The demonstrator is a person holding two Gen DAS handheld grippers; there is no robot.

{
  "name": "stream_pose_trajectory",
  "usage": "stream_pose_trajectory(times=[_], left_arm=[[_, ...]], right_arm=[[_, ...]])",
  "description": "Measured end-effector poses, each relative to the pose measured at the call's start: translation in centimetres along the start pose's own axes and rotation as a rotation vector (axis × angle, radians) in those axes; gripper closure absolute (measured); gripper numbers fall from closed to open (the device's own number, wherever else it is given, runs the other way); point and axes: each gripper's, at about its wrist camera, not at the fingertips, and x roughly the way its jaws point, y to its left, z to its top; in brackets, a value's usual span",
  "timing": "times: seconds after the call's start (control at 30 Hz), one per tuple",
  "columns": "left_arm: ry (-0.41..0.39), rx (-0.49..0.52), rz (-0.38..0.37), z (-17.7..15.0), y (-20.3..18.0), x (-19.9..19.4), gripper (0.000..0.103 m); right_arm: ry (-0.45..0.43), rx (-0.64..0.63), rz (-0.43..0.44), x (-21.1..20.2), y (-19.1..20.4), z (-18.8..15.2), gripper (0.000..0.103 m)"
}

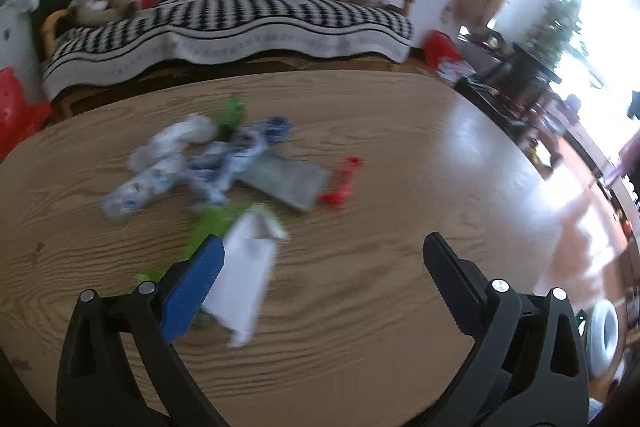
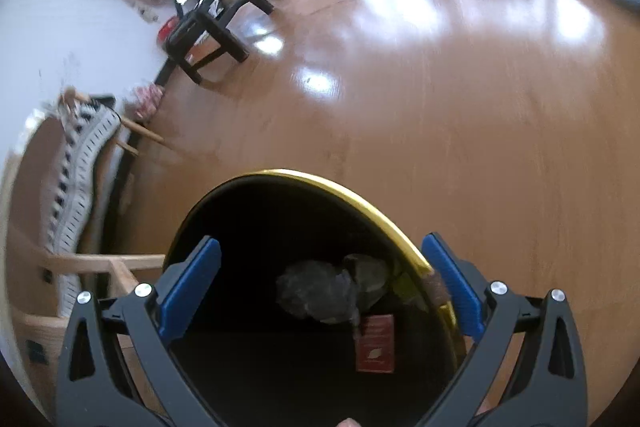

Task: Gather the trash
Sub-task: 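Grasp the silver blister pack with the left gripper while the right grasps the red ribbon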

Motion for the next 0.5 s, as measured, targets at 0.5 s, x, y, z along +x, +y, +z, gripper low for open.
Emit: stream_pose_trajectory(times=[0.5], left_arm=[[0.024, -0.094, 0.132, -1.0, 14.2, -0.6, 0.006]], right_arm=[[-0.225, -0.811, 0.245, -14.9, 32.7, -5.3, 0.006]])
